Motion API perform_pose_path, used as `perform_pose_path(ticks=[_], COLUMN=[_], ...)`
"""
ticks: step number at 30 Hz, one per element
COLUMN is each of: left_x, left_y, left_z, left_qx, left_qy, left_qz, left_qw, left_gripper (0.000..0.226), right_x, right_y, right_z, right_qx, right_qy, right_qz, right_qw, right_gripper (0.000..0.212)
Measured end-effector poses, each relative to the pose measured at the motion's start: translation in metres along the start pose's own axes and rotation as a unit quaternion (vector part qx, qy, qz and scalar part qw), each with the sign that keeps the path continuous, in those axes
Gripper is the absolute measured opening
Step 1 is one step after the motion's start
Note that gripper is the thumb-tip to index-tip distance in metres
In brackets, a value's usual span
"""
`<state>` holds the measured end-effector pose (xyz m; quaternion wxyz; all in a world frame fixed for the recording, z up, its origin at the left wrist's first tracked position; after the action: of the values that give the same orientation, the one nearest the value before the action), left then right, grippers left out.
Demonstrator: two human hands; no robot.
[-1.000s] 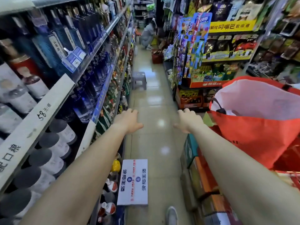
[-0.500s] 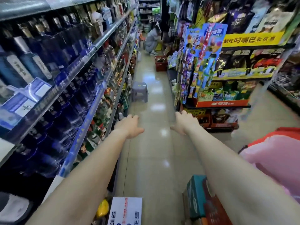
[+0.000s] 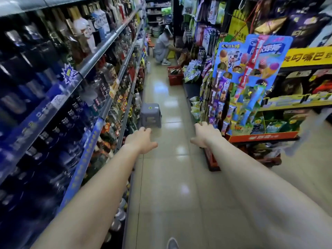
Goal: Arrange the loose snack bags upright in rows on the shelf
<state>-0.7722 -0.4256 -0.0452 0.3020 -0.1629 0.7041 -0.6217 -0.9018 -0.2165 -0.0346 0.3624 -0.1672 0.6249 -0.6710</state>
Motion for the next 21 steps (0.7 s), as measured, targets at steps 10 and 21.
perform_pose_path(ticks=[10,21], left_x=[0.236,0.501], left_y=[-0.060,-0.097], left_z=[0.001,-0.018], left_qx=[-0.010,0.022], left_qy=[0.018,0.007], left_qz=[0.002,0.016], left_qw=[1.000,1.000], left_gripper=[0.063,0.069], right_x=[0.227,0.497], right_y=[-0.056,-0.091], right_z=[-0.008,-0.060], right_qx=[0.020,0.055], right_qy=[-0.005,-0.001], right_qz=[-0.003,0.026], right_qw=[1.000,0.998], right_gripper=[0.068,0.065])
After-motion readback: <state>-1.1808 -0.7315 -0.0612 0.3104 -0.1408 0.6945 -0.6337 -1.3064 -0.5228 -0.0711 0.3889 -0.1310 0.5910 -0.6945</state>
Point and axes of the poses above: each hand's wrist, its own x-axis towards the middle knuckle, its own y-axis out of the palm, z = x × y, the point moved 8 cm from there along x, towards the middle knuckle, and after that the axes turned 13 degrees about -y, right-handed, at the moved point
